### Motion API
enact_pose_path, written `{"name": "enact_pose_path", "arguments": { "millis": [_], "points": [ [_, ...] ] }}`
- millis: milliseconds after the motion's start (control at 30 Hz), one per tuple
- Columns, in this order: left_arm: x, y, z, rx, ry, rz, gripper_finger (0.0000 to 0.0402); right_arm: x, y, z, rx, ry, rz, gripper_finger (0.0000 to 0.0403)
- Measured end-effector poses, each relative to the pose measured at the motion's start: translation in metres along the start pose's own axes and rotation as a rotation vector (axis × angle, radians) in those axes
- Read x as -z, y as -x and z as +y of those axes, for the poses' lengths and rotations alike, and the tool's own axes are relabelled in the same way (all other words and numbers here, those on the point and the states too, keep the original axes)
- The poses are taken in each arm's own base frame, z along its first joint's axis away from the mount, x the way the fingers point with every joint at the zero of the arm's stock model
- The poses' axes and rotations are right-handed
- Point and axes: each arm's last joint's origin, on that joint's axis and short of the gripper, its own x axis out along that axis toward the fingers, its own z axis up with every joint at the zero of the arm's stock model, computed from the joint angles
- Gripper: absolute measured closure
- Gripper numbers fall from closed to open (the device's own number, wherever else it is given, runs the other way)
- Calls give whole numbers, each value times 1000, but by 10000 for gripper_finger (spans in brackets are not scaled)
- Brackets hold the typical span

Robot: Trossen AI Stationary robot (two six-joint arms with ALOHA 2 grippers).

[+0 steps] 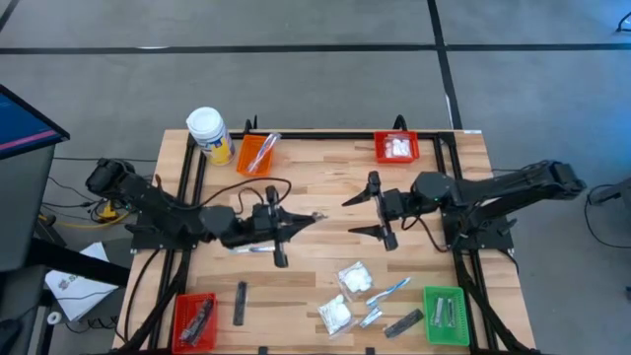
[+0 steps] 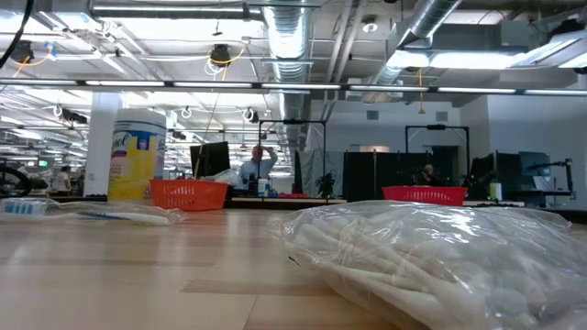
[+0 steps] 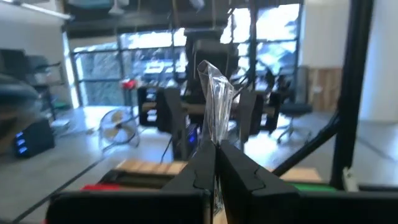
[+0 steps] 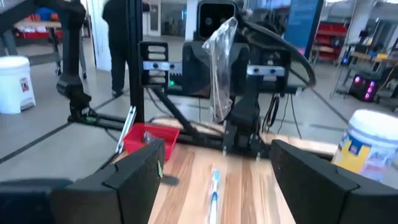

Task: Pick & Place Travel size toiletries
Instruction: Put the left nail cutter into green bin

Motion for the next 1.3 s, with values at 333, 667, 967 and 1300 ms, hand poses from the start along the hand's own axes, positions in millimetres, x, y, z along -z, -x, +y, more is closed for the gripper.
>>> {"name": "enact_pose_path", "arguments": {
  "millis": [333,667,967,1300],
  "points": [
    [22,-26,13,39,20,-37,400,7,-19,0,4,5,-49,117],
    [34,-32,6,49,-8,-72,400,7,-21,-1,7,6,-68,117],
    [34,-32,6,57,-7,-73,400,1,-21,-1,12,2,-130,117],
    [33,-33,9,47,-9,-78,400,0,-20,-4,27,4,-139,117]
  ]
}}
